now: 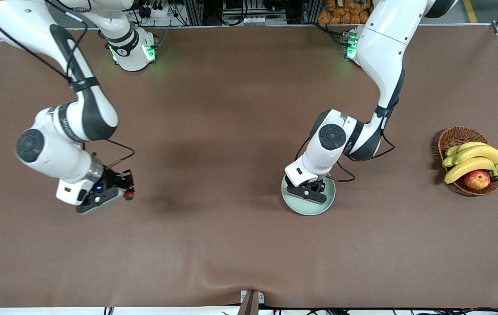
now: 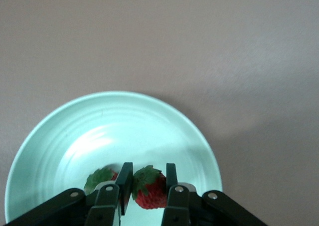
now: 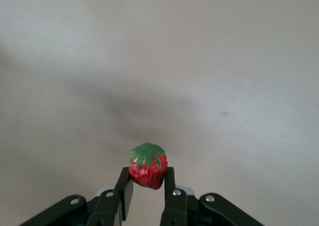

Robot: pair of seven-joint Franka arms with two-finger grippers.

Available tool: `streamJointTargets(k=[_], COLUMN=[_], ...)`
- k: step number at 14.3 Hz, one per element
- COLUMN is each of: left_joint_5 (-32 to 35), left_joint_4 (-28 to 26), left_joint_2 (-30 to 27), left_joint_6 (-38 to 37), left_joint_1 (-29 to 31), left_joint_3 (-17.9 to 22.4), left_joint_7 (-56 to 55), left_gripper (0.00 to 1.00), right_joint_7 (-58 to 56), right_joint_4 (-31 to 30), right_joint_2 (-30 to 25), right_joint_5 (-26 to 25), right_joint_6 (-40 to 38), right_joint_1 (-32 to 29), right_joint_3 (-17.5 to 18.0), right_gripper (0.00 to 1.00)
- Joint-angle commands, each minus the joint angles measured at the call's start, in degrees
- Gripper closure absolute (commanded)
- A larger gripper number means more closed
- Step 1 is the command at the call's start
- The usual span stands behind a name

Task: Collect all strawberries into plate
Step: 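Carry the third strawberry beside the plate and open the right gripper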

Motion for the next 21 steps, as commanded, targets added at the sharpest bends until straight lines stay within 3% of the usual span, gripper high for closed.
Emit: streamJointTargets(k=[1,2,3,4,5,6,7,10,16,19,21], left_joint_5=[1.2,1.3,1.3,1.3,1.2,1.2,1.2,1.2,1.0,0.6,0.2], left_joint_4=[-1.4,-1.5,-1.6,-1.5,-1.5,-1.4,-1.2,-0.8,-0.7,-0.2,0.3], left_joint_2=[-0.9,-0.9,-0.9,-0.9,-0.9,-1.0,-1.3,-2.1,-6.1,-6.3,-6.4], left_joint_6=[-0.1,-0.1,-0.1,-0.1,-0.1,-0.1,-0.1,-0.1,-3.1,-3.6,-3.7], left_joint_1=[0.3,0.7,1.0,1.2,1.1,1.1,1.1,1.3,3.6,3.6,3.7], left_joint_3=[-0.4,-0.4,-0.4,-0.4,-0.4,-0.5,-0.4,-0.4,-0.5,-0.5,-0.6], left_joint_7=[-0.1,0.1,0.2,0.2,-0.2,-1.0,-1.0,-0.9,-0.9,-0.9,-0.9], left_gripper=[0.96,0.90,0.73,0.66,0.41,0.08,0.00,0.00,0.00,0.00,0.00], right_joint_7=[6.5,8.8,10.8,12.8,14.9,17.5,20.2,25.8,32.2,32.2,32.5], right_joint_4=[0.1,0.1,0.1,0.1,0.1,0.1,0.1,0.7,8.7,12.4,14.2], right_joint_2=[-0.4,-0.1,0.1,0.4,1.0,1.7,2.7,6.3,16.8,19.8,21.6], right_joint_5=[3.2,4.2,4.8,5.2,5.7,5.8,5.7,5.7,4.8,4.9,5.0], right_joint_6=[0.2,0.5,0.7,1.1,2.1,3.3,4.7,10.0,15.8,15.8,15.9], right_joint_1=[6.0,7.8,9.1,10.4,12.0,13.5,15.2,19.5,28.3,32.4,32.9], right_joint_3=[-0.6,-0.6,-0.6,-0.6,-0.6,-0.7,-0.7,-0.7,-1.5,-5.9,-6.4], right_gripper=[1.00,1.00,1.00,1.00,1.00,1.00,1.00,1.00,1.00,1.00,1.00])
